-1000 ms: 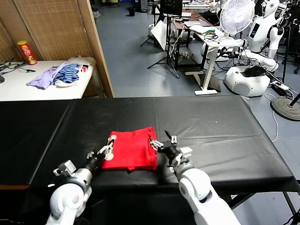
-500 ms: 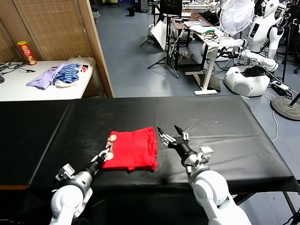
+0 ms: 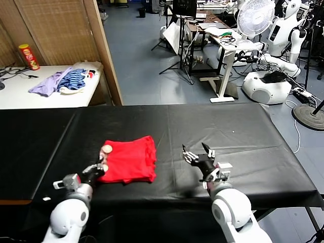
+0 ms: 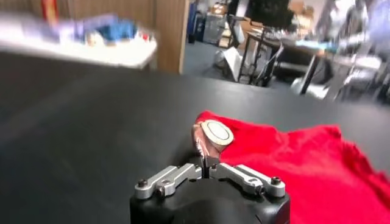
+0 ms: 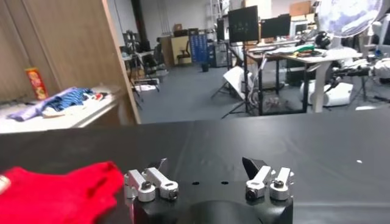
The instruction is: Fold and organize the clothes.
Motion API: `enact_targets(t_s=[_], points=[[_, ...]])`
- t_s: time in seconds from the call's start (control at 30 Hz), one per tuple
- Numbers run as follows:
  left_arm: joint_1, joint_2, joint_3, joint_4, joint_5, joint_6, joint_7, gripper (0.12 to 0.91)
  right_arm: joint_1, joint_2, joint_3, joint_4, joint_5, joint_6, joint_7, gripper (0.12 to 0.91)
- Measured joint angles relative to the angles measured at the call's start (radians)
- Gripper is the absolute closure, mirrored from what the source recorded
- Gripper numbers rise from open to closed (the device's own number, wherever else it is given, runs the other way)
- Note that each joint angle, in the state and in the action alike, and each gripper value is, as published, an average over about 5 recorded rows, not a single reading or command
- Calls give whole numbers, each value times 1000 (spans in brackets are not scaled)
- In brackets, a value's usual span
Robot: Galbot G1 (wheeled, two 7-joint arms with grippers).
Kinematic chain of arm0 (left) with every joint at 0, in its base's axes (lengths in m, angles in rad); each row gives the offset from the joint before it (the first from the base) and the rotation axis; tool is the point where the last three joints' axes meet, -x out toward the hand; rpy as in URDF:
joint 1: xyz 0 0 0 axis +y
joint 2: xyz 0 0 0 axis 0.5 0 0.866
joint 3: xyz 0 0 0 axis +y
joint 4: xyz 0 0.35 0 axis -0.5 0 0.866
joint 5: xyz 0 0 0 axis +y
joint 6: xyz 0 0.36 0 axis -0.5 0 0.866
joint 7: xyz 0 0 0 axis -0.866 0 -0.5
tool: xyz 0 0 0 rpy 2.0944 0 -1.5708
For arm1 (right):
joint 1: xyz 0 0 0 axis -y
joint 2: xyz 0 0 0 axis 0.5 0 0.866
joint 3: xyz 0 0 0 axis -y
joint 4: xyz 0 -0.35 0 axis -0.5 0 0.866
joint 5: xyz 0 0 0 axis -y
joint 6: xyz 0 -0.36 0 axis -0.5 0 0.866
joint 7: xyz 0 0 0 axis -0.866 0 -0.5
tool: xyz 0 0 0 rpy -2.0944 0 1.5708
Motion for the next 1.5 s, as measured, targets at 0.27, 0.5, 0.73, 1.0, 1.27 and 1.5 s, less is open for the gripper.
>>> enact_targets(t_s=[0.27, 0.5, 0.73, 1.0, 1.27, 1.5], points=[[7, 199, -72, -27, 359, -10, 35, 893, -5, 4, 6, 1, -16, 2, 0, 227], [11, 328, -95, -112, 446, 59, 8, 893, -15, 7, 9, 2, -25, 2, -3, 227], [-3, 264, 36, -197, 213, 66, -30, 893, -39, -1, 31, 7, -26, 3, -19, 227], [-43, 102, 247, -169, 89, 2, -25, 893, -45, -26, 28, -6, 1, -9, -69, 227], [-42, 50, 331, -154, 67, -139, 89, 653, -1, -57, -23, -43, 128, -72, -102, 227], [-33, 61, 309, -195, -27, -225, 139, 295, 86, -26, -114, -117, 288, -108, -86, 227]])
